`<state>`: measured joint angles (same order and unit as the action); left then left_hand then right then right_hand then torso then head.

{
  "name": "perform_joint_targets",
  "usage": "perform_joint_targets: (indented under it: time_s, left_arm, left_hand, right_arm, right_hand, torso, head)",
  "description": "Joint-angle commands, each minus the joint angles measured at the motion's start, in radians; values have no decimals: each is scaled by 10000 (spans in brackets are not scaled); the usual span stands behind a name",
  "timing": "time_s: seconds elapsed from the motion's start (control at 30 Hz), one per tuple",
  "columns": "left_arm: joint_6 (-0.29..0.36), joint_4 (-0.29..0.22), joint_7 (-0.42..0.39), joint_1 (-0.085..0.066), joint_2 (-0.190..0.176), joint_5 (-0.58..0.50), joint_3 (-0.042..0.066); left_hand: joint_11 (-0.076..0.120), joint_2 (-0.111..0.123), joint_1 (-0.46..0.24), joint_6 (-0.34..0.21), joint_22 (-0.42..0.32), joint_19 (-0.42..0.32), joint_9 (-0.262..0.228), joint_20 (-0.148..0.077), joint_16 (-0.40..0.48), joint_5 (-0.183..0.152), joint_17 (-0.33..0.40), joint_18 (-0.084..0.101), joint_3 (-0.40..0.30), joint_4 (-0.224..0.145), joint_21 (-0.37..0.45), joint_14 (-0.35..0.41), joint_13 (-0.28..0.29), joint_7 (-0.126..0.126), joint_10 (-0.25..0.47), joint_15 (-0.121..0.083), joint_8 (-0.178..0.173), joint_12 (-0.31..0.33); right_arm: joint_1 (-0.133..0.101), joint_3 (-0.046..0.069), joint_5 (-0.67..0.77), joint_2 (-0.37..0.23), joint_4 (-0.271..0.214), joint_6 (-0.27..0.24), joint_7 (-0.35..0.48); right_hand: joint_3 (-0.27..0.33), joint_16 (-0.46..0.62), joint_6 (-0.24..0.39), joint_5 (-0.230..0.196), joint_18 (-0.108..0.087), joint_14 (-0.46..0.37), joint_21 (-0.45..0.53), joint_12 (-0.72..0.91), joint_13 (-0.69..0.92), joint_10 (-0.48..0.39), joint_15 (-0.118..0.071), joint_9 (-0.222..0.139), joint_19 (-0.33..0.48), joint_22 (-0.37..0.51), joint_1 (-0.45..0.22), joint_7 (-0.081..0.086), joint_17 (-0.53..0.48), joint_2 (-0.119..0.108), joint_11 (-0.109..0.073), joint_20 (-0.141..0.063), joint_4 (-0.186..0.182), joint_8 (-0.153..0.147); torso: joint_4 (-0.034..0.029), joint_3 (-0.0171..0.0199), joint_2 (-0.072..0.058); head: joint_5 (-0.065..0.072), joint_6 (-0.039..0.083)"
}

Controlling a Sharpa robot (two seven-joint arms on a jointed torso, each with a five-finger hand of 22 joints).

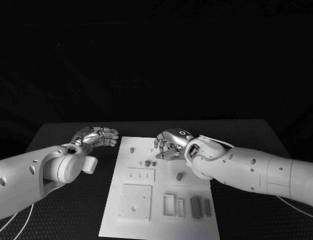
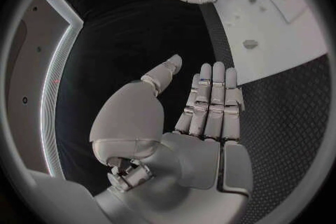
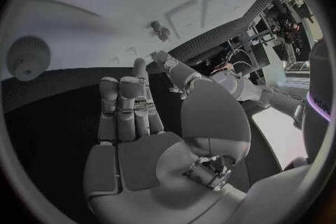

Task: Assemble the parts on the task board

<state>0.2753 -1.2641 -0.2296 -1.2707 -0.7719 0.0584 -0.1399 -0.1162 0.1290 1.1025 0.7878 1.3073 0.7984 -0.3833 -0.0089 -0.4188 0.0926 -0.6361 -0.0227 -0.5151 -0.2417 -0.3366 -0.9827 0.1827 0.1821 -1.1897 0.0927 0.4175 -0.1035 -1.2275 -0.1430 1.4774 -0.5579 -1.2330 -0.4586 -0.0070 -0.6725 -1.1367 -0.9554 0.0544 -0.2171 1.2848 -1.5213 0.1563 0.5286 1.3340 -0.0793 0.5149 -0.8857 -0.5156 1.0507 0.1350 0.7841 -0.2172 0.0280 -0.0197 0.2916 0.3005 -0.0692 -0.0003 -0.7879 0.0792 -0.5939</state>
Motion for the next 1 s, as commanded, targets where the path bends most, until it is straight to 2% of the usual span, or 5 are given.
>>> perform_joint_targets:
  time_s: [0.03, 0.07, 0.1, 0.27, 1.0]
  left_arm:
    - [-97, -6, -69, -8, 32, 32, 6]
    - [-98, -5, -68, -8, 36, 32, 6]
    - [-98, -5, -66, -8, 40, 32, 5]
    - [-94, 11, -57, -8, 55, 32, 4]
    - [-115, 25, -56, -9, 114, 32, 4]
  left_hand:
    - [-43, -11, -65, 31, 226, -36, -13, 9, -49, 5, -10, -205, -3, -46, -48, -39, 16, 17, 46, 0, -46, 55]
    - [-43, -11, -65, 31, 226, -36, -14, 9, -49, 5, -10, -205, -3, -46, -49, -39, 17, 17, 45, 0, -47, 56]
    - [-43, -11, -66, 31, 226, -36, -14, 9, -49, 5, -11, -205, -3, -46, -49, -39, 17, 18, 45, 0, -47, 56]
    - [-44, -8, -69, 31, 226, -37, -16, 9, -49, 4, -11, -205, -2, -46, -50, -39, 20, 20, 44, 0, -48, 58]
    - [-44, -9, -74, 30, 225, -40, -27, 10, -48, 4, -13, -205, -8, -48, -56, -37, 30, 26, 42, 1, -54, 70]
  right_arm:
    - [-11, 3, 373, 163, -28, 508, -234]
    - [-11, 3, 431, 220, -36, 637, -320]
    - [-13, 3, 436, 275, -49, 828, -396]
    - [-16, 4, 927, 576, -53, 1248, -874]
    - [138, -39, 2253, 1265, 348, 1575, -1916]
  right_hand:
    - [352, -41, -14, 17, -447, -14, 90, 494, 1110, -163, -89, -33, 31, -13, -197, -55, -21, -4, -43, 24, -1, -89]
    - [793, -138, -55, -82, -447, -76, 106, 1595, 3584, -935, -110, -60, 27, -60, -305, -262, 27, -32, -85, 20, 34, -129]
    - [735, -141, -47, -11, -447, -91, 121, 1704, 3940, -999, -135, -73, 50, -69, -318, -96, 26, 33, -94, 19, 6, -150]
    - [927, -1009, -46, 6, -447, -517, -189, 4718, 6873, -2324, -155, -59, 248, -379, -584, -134, 687, 24, -146, 5, -36, -192]
    - [621, -1810, -727, -16, -447, -385, -620, 8671, 7301, -2586, -367, 138, 12, -789, -941, -368, 1488, -191, -389, -269, -141, 101]
  torso:
    - [-19, -12, -8]
    - [-20, -13, -11]
    - [-30, -18, -13]
    - [-20, -7, -19]
    - [-23, 1, -22]
  head:
    - [-3, 3]
    - [-7, 4]
    - [-12, 1]
    - [-69, -16]
    - [-149, -128]
